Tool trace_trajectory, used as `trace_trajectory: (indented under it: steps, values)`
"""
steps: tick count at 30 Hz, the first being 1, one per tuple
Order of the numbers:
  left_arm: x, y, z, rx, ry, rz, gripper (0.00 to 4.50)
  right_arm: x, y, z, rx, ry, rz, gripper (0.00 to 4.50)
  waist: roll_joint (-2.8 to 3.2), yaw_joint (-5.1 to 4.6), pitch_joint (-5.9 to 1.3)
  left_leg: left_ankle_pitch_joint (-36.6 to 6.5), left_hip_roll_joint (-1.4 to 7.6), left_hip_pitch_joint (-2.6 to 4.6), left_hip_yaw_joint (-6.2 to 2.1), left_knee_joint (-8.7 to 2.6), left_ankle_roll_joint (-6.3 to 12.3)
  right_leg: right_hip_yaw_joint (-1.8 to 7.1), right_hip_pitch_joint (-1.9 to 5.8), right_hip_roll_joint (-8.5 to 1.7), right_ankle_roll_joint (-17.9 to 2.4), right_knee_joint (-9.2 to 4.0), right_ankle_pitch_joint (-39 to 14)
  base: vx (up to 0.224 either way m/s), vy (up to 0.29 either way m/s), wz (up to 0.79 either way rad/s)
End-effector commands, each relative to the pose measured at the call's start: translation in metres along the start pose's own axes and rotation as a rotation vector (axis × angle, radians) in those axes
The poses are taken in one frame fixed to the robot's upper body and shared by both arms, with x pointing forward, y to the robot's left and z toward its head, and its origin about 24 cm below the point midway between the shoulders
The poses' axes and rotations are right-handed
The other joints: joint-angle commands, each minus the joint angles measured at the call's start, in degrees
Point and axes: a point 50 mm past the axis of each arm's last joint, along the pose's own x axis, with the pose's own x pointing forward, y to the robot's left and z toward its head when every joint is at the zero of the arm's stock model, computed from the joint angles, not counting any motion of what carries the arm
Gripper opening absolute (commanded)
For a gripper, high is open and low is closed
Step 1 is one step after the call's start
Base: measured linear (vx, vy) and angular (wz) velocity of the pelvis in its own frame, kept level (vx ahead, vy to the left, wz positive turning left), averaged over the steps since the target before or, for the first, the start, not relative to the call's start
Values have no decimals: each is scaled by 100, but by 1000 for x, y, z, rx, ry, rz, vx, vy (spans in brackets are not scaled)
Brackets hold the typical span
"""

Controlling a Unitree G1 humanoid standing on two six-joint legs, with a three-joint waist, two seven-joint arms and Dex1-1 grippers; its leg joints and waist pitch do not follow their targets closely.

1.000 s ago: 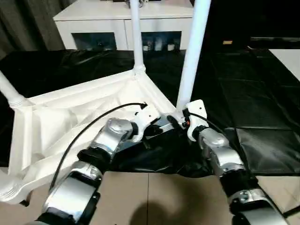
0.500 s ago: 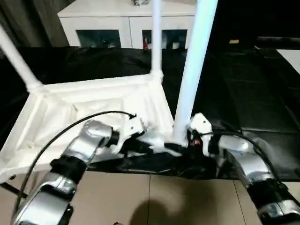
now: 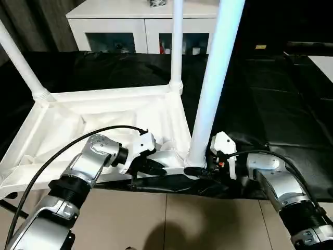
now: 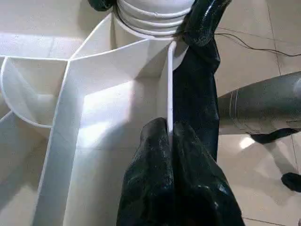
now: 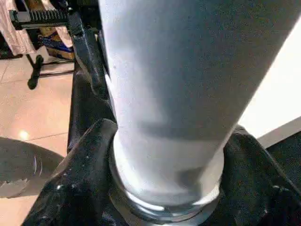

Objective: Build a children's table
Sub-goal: Rotate leg to tighten

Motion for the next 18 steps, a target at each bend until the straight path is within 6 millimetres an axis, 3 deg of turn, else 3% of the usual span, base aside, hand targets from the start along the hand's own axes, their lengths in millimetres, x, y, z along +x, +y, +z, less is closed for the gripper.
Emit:
trace_trajectory:
  steps: [1, 11, 14, 16, 17, 18]
  values:
    - [-2, -3, 5, 22, -7, -40, 0, -1, -3, 0, 9, 15, -8, 286, -86, 1, -372, -1349, 60, 79, 40, -419, 437, 86, 280, -86, -1516, -329, -933, 0, 0, 0]
    - [-4, -6, 1, -7, -2, -48, 0, 2, -5, -1, 25, 8, -55, 273, -87, -3, -370, -1273, 60, 80, 41, -415, 445, 86, 280, -83, -1545, -313, -872, 0, 0, 0]
    - [0, -3, 2, -17, -9, 4, 0, 7, -12, -3, 32, 13, -177, 272, -80, -42, -360, -1363, 48, 76, 36, -424, 353, 85, 273, -89, -1523, -323, -985, 0, 0, 0]
    - [9, 5, 4, -43, -32, 108, 0, 13, -21, -5, 74, 15, -356, 272, -87, -91, -343, -1551, 33, 82, 28, -446, 231, 86, 270, -93, -1428, -361, -1310, 0, 0, 0]
    - [20, 11, 6, -64, -34, 197, 0, 21, -25, -7, 154, -2, -507, 272, -133, -132, -338, -1568, 27, 86, 32, -449, 176, 90, 260, -80, -1392, -378, -1383, 0, 0, 0]
    - [25, 13, 6, -71, -29, 228, 0, 25, -26, -8, 200, -11, -567, 272, -105, -135, -324, -1604, 20, 95, 34, -452, 131, 99, 238, -76, -1371, -379, -1470, 0, 0, 0]
